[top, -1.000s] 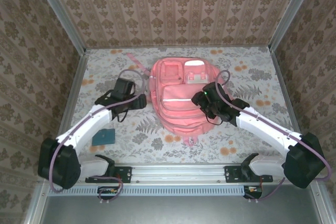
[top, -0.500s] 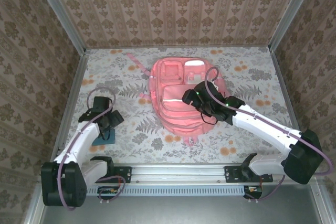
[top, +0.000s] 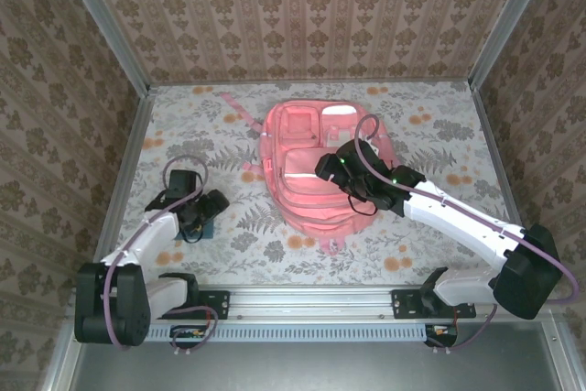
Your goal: Pack the student bag
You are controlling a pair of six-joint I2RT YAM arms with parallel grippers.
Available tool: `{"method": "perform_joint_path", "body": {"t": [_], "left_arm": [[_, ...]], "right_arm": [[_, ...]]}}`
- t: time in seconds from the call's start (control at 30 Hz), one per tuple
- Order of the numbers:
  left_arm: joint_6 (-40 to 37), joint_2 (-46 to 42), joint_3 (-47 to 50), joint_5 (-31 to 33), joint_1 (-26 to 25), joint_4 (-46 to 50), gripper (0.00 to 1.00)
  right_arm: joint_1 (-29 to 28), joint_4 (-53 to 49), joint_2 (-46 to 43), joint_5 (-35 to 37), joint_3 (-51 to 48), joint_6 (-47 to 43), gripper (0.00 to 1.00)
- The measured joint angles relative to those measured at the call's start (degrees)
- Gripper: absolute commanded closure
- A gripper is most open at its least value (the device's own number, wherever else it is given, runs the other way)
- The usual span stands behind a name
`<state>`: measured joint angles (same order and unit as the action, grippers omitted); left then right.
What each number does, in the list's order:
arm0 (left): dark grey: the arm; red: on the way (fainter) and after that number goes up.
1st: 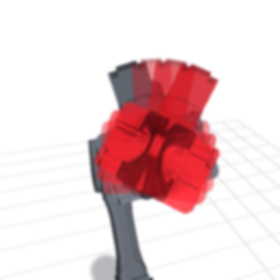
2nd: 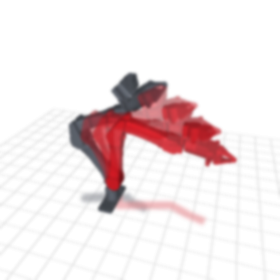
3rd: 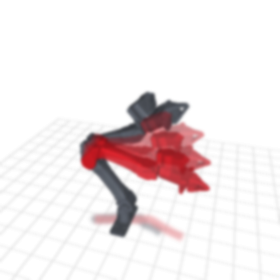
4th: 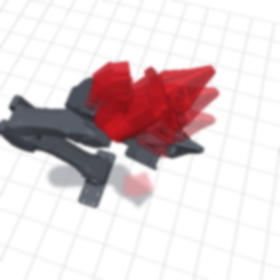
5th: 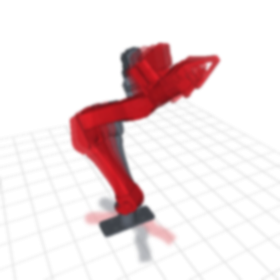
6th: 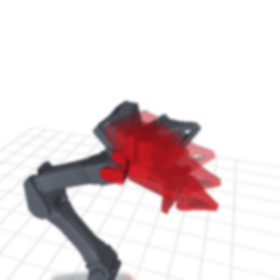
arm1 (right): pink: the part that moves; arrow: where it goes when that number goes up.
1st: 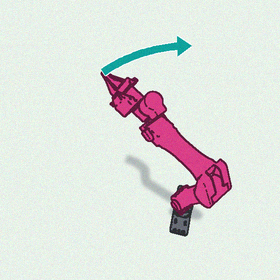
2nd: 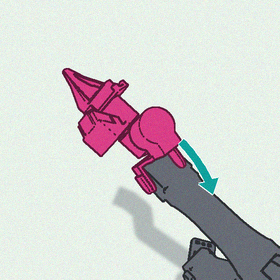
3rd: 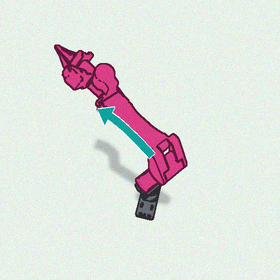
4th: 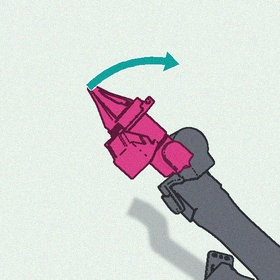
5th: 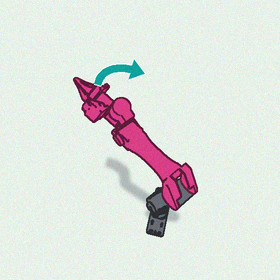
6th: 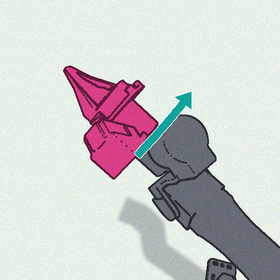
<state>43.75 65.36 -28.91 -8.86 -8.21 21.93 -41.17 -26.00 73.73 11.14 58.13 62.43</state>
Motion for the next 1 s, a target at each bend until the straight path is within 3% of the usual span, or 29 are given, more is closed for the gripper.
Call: {"method": "perform_joint_path", "body": {"t": [0.2, 0.4, 0.57, 0.73, 0.9, 1.0], "left_arm": [[-1.3, 5.1, -2.7, -6.1, -7.5, -4.5, 0.21], [-3.9, 7.6, -7.5, -11.5, -12.4, -1.9, 0.26], [-4.7, 2.9, -11.0, -8.9, -9.6, 2.8, 0.33], [-3.3, -3.0, -8.3, -6.1, -3.4, 7.5, 0.36], [-0.7, -8.7, -3.0, -5.2, -0.5, 11.3, 0.39], [1.2, -10.4, 0.3, -6.2, 1.0, 10.9, 0.4]], "right_arm": [[-0.7, -0.4, 0.2, 0.5, 0.8, -1.2, 0.14], [-2.4, 0.1, 5.4, -1.6, 6.3, -5.1, 0.15], [-5.2, -0.4, 17.1, -5.7, 16.3, -10.6, 0.22], [-9.9, -3.5, 31.0, -8.9, 29.8, -16.6, 0.41], [-13.7, -6.7, 42.2, -10.4, 40.2, -20.3, 0.61], [-15.1, -7.1, 46.9, -10.6, 43.2, -20.9, 0.66]]}}
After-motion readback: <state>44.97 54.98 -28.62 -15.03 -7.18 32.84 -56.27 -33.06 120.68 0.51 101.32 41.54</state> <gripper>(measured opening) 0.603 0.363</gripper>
